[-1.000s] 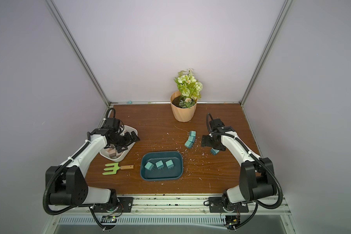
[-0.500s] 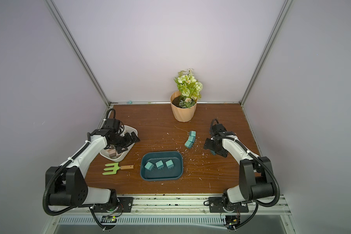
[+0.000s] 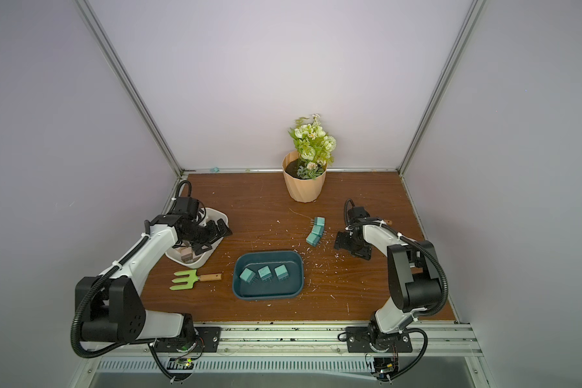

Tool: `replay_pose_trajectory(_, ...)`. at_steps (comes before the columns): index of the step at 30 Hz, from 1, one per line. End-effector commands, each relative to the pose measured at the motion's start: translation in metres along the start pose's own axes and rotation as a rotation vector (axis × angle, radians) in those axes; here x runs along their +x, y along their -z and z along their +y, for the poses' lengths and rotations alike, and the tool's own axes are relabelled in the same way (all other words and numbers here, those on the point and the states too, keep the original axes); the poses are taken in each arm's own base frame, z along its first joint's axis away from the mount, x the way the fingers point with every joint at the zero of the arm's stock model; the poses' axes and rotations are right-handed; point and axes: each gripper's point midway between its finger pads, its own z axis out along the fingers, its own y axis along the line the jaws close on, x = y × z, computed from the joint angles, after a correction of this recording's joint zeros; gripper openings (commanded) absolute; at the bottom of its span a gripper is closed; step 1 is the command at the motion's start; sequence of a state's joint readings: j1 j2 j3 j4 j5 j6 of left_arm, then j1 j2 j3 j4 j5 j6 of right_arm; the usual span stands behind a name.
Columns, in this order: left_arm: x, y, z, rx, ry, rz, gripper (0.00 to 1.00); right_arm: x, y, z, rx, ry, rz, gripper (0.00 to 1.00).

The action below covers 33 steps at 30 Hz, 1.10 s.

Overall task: Place the plugs by color into the storage box
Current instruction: Pick up the plug from the center of the board.

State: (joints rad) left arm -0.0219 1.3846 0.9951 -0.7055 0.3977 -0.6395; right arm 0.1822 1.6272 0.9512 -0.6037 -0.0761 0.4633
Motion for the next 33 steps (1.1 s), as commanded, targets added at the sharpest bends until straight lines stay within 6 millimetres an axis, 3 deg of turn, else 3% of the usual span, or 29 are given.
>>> replay_pose_trajectory(1, -0.002, 0.005, 0.0, 0.003, 0.008, -0.014, 0.99, -0.01, 0.008, -0.005, 0.055, 0.062, -0.029, 0.95)
replay_pose_trajectory(5, -0.002, 0.005, 0.0, 0.005, 0.008, -0.012, 0.99, -0.013, 0.008, -0.018, 0.118, 0.073, -0.029, 0.96)
replay_pose_trajectory(14, -0.004, 0.003, -0.001, 0.003, 0.002, -0.006, 0.99, -0.031, -0.006, -0.002, 0.075, 0.115, -0.012, 0.95)
replay_pose_trajectory(19, -0.005, 0.003, -0.002, 0.005, 0.003, -0.007, 0.99, -0.037, -0.011, 0.004, 0.073, 0.145, -0.003, 0.89)
replay_pose_trajectory(26, -0.004, 0.002, -0.001, 0.0, 0.008, -0.004, 0.99, -0.016, -0.021, 0.023, 0.081, 0.24, 0.029, 0.84)
replay_pose_trajectory(33, -0.007, 0.002, -0.003, 0.003, 0.007, -0.004, 0.99, -0.001, -0.026, 0.018, 0.164, 0.295, 0.052, 0.73)
